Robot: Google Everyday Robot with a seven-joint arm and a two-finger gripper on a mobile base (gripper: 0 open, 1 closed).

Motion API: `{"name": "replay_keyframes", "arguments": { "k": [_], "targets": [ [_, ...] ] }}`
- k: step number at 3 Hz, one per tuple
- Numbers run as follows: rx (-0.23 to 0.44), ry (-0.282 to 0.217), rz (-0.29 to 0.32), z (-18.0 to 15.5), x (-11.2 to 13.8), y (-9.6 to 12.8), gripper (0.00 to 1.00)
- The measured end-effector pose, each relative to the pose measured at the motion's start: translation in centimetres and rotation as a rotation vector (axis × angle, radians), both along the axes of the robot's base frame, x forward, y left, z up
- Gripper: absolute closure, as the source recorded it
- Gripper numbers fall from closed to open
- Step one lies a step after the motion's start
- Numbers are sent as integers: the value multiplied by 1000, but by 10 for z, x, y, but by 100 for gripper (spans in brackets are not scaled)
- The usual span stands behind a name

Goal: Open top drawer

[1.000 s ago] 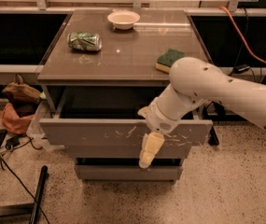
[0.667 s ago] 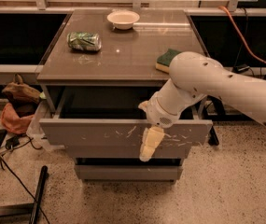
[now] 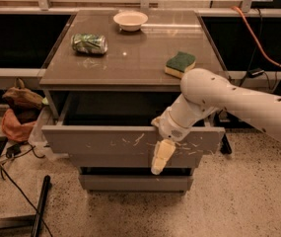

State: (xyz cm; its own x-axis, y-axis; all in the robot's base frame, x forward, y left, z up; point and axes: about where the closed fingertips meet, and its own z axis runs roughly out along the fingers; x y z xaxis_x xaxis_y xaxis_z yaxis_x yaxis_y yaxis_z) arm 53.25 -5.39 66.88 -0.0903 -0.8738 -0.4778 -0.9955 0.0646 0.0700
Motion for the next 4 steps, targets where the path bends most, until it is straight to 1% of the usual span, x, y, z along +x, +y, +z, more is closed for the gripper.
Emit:
{"name": "replay_keyframes", "arguments": {
  "k": [1,2,3,4],
  "targets": [
    [11,46,13,-12,-10,3,0],
    [11,46,13,-9,-10,3,0],
    [13,63,22,-7,-20,6,0],
    [33,88,36,4,-41,10,0]
  ]
}}
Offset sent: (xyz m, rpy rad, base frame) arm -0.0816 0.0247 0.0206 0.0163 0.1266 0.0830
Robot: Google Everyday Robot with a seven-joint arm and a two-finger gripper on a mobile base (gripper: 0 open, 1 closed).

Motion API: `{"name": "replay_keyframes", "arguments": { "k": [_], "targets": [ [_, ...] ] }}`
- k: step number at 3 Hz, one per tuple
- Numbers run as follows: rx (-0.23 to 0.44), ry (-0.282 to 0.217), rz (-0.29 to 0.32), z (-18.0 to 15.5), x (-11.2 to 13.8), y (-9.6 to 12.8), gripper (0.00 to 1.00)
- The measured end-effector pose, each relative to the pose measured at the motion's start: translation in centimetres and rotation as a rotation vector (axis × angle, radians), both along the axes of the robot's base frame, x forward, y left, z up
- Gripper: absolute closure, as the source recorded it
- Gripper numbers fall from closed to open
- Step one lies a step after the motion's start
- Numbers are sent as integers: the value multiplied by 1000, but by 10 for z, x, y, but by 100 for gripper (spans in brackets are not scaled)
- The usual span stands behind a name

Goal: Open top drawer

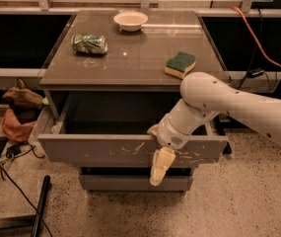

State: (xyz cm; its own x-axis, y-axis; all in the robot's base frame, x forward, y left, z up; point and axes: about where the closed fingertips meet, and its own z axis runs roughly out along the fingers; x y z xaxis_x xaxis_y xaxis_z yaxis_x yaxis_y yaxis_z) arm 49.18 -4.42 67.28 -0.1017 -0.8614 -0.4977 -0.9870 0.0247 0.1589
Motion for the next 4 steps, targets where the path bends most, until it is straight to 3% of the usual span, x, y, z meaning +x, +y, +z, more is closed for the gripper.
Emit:
{"name": "replay_keyframes", "arguments": {
  "k": [1,3,4],
  "targets": [
    [0,0,0,0,0,0,0],
    [1,51,28,-3,-15,7,0],
    [-11,86,30,3,-36,5,0]
  ]
}}
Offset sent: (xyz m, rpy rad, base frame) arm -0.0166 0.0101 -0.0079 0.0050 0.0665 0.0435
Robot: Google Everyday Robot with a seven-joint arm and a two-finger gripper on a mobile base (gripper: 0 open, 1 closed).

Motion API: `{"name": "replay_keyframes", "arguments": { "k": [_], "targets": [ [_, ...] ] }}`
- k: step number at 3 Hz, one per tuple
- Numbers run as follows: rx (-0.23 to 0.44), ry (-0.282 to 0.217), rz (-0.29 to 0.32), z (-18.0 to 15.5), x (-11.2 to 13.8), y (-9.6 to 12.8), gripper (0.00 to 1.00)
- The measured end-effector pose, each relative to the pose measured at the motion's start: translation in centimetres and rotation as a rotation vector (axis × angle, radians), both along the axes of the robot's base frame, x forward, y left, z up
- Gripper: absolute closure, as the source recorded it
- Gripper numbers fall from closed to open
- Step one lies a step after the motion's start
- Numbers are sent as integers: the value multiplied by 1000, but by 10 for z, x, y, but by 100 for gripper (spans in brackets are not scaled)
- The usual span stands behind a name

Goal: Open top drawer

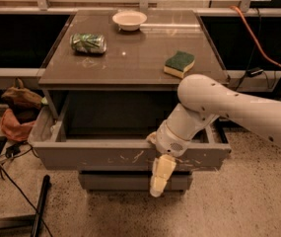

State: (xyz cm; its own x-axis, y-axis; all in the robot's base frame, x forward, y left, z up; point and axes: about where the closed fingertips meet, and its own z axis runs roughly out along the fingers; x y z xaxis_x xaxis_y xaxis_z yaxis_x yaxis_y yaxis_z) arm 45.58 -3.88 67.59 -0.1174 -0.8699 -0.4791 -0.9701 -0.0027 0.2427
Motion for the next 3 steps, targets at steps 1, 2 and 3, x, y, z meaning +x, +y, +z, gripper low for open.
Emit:
{"name": "replay_keyframes", "arguments": {
  "k": [1,2,3],
  "targets": [
    [-3,45,-8,13,-29,0,0],
    [-3,45,-8,13,-29,0,0],
    [8,26,-17,24,-18,-11,0]
  ]
}}
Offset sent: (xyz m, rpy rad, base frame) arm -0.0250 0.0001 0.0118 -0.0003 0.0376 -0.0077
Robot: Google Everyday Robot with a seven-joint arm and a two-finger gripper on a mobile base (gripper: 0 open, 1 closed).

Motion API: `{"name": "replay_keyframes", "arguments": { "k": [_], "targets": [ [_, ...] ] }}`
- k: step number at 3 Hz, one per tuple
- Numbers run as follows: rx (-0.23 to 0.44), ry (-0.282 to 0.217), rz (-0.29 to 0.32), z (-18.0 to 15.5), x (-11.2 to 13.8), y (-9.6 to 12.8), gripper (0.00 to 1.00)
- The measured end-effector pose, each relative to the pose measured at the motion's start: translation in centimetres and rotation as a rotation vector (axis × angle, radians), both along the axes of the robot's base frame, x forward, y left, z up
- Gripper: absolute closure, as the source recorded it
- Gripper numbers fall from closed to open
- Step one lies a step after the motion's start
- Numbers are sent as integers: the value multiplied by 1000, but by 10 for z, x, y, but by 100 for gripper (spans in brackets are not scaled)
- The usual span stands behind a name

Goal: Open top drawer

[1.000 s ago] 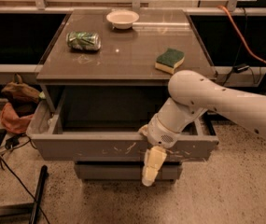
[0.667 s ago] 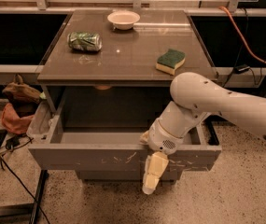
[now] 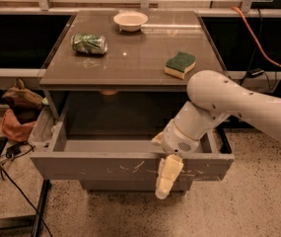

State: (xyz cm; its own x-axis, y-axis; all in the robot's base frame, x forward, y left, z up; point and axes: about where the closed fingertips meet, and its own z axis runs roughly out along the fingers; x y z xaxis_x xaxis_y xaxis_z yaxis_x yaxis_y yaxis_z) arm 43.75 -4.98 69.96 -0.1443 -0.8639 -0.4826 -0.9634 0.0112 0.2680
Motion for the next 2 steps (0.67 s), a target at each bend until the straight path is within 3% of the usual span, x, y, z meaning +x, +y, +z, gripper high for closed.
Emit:
{"name": "replay_keyframes", "arguments": {
  "k": [1,2],
  "targets": [
    [-53,-76,-51,51,29,-36,0],
    [-116,-203,-139,140,59,-79,0]
  ]
}}
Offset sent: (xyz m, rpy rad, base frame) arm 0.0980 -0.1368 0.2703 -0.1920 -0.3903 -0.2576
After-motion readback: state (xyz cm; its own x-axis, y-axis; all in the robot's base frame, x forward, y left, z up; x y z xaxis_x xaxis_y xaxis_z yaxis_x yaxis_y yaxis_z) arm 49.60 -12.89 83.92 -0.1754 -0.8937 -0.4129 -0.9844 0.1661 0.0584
